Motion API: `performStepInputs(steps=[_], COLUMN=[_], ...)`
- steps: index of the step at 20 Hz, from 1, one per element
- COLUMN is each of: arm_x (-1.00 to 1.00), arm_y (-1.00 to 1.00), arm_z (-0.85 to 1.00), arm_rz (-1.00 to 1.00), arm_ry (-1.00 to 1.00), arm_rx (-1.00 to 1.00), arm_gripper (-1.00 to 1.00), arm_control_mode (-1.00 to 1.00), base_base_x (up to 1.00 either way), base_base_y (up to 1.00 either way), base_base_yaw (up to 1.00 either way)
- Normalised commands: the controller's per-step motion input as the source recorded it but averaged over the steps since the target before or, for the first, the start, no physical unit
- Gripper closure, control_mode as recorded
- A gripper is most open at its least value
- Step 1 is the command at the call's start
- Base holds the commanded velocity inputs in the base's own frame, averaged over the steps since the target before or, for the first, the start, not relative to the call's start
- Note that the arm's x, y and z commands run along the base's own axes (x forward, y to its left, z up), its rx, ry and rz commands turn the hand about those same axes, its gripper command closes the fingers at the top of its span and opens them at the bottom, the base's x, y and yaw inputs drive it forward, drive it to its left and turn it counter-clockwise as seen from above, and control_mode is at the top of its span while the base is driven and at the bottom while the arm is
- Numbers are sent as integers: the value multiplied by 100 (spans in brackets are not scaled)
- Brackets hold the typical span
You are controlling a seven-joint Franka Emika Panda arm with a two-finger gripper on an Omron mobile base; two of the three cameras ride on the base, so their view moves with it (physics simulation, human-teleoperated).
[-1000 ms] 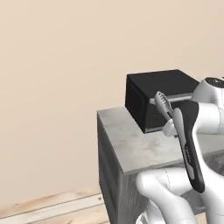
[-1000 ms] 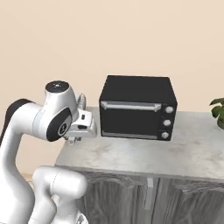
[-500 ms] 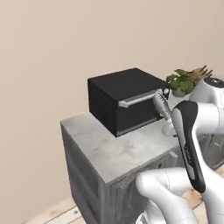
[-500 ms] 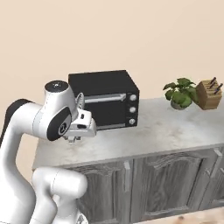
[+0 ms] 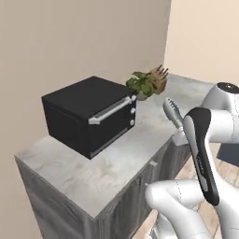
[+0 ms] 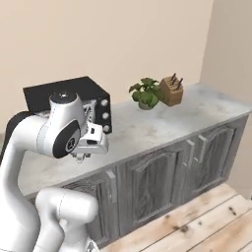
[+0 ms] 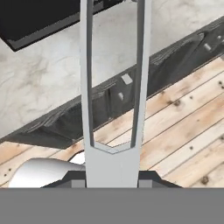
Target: Pick up the tongs from the counter and place them near the plate next to the oven.
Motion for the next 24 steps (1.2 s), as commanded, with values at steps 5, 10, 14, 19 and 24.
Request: performStepInputs(steps=[5, 10, 14, 19, 24], arm_x=[0, 0, 0, 0, 0], arm_y=[0, 0, 0, 0, 0], arm_z=[0, 0, 0, 0, 0], arm_rz=[0, 0, 0, 0, 0], arm_ry=[0, 0, 0, 0, 0], arm_rx=[0, 0, 0, 0, 0], arm_gripper=[100, 100, 100, 100, 100], arm_control_mode=[100, 100, 100, 100, 100], base_base_x=[-4, -2, -5, -6, -5], base_base_y=[-14, -11, -5, -6, -6], base_base_yaw=[-55, -57, -61, -64, -64])
